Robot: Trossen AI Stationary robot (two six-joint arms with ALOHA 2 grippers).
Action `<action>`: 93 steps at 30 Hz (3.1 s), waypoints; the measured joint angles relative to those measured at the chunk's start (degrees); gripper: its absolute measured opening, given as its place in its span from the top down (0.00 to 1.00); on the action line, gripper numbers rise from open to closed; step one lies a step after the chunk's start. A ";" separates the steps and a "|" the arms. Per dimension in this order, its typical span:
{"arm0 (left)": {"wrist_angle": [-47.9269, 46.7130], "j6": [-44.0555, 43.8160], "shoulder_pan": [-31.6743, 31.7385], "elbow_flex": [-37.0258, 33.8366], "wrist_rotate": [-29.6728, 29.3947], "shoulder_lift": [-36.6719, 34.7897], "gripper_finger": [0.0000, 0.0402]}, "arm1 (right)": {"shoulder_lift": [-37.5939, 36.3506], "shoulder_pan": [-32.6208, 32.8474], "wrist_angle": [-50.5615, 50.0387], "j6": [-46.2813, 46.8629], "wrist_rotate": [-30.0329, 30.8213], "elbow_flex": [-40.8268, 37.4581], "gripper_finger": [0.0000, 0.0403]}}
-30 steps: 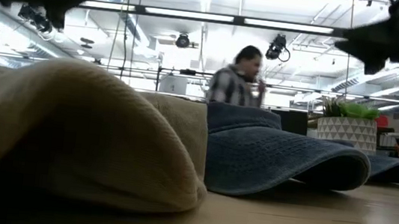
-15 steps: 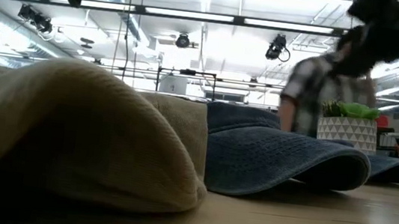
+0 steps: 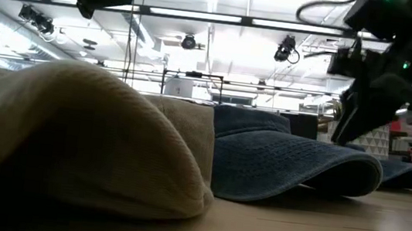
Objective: Pick & Place hat
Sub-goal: Put the top blue cap into the transparent bin, then put the blue cap into the transparent bin
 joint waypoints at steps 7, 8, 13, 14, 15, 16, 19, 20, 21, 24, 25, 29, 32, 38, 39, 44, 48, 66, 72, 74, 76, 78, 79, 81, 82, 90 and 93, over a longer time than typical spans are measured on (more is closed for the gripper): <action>0.01 0.00 0.00 0.00 0.00 -0.11 0.67 | 6.92 -3.22 3.62 -0.28 2.10 0.14 0.55; -0.01 0.00 0.00 0.00 0.00 -0.11 0.67 | 7.65 -3.52 4.65 -0.62 2.17 0.15 0.55; -0.02 -0.02 0.00 0.00 0.00 -0.11 0.67 | 9.54 -4.35 9.07 -0.30 1.44 0.15 0.66; -0.04 -0.02 0.00 0.00 0.00 -0.11 0.67 | 9.57 -4.46 9.14 0.51 1.10 0.15 0.71; -0.08 -0.04 0.00 0.00 0.00 -0.11 0.67 | 9.59 -4.61 9.15 1.28 0.77 0.15 0.75; -0.14 -0.04 0.00 0.02 0.00 -0.11 0.67 | 9.61 -4.77 9.11 2.20 0.32 0.15 0.80; -0.23 -0.04 0.00 0.02 0.00 -0.11 0.67 | 9.61 -4.92 8.79 6.43 -0.15 0.15 0.95; -0.23 -0.04 0.00 0.02 0.00 -0.11 0.67 | 9.61 -4.92 8.73 8.33 -0.17 0.17 0.97; -0.25 -0.04 0.00 0.02 0.00 -0.11 0.67 | 9.63 -4.92 8.09 10.25 -0.19 0.56 0.97; -0.28 -0.04 0.00 0.02 0.00 -0.11 0.67 | 9.57 -4.72 3.65 14.90 -0.41 3.99 0.95; -0.28 -0.06 0.00 0.02 0.00 -0.11 0.67 | 9.54 -4.48 1.65 15.05 -0.47 5.90 0.96; -0.30 -0.32 0.00 0.02 0.01 -0.11 0.67 | 9.13 -3.39 -6.29 13.58 1.32 16.99 0.98; -0.32 -0.42 0.00 0.03 0.00 -0.11 0.67 | 9.13 -2.88 -9.90 9.45 7.52 24.96 0.98; -0.32 -0.46 0.00 0.04 0.00 -0.11 0.67 | 9.09 -4.56 5.59 -7.18 22.09 32.34 0.99; -0.32 -0.47 0.00 0.04 0.00 -0.11 0.67 | 9.09 -5.26 10.47 -9.94 22.25 32.37 0.99; -0.32 -0.48 0.00 0.04 0.00 -0.11 0.67 | 12.24 -9.54 27.96 -17.98 13.85 32.46 0.99; -0.31 0.14 -0.04 0.04 0.04 -0.11 0.67 | 18.35 -12.63 38.50 -18.66 3.30 32.46 0.99; -0.39 0.06 -0.04 0.04 0.05 -0.11 0.67 | 42.35 -18.42 54.98 -16.26 -6.70 32.39 0.98; -0.41 0.11 -0.04 0.04 0.04 -0.11 0.67 | 42.80 -19.00 48.56 -17.21 -7.87 32.41 0.98; -0.41 0.11 -0.04 0.04 0.04 -0.11 0.67 | 42.81 -19.12 46.37 -17.61 -7.70 32.41 0.98; -0.41 0.11 -0.04 0.04 0.05 -0.11 0.67 | 42.81 -19.17 44.93 -18.44 -7.53 32.41 0.97; -0.41 0.02 -0.04 0.04 0.06 -0.11 0.67 | 42.81 -19.17 43.88 -18.76 -7.51 32.41 0.95; -0.41 0.01 -0.04 0.04 0.06 -0.11 0.67 | 42.81 -19.17 43.45 -18.77 -7.48 32.41 0.94; -0.41 0.00 -0.04 0.04 0.06 -0.11 0.67 | 42.81 -19.17 43.07 -18.69 -7.50 32.41 0.90; -0.41 0.00 -0.04 0.04 0.05 -0.11 0.67 | 42.81 -19.17 43.10 -18.69 -7.50 32.41 0.88; -0.41 -0.02 -0.04 0.04 0.06 -0.11 0.67 | 40.90 -18.69 43.03 -18.93 -7.37 32.41 0.67; -0.50 -0.05 -0.05 0.04 0.05 -0.11 0.67 | 37.54 -17.55 40.41 -20.85 -7.32 32.41 0.61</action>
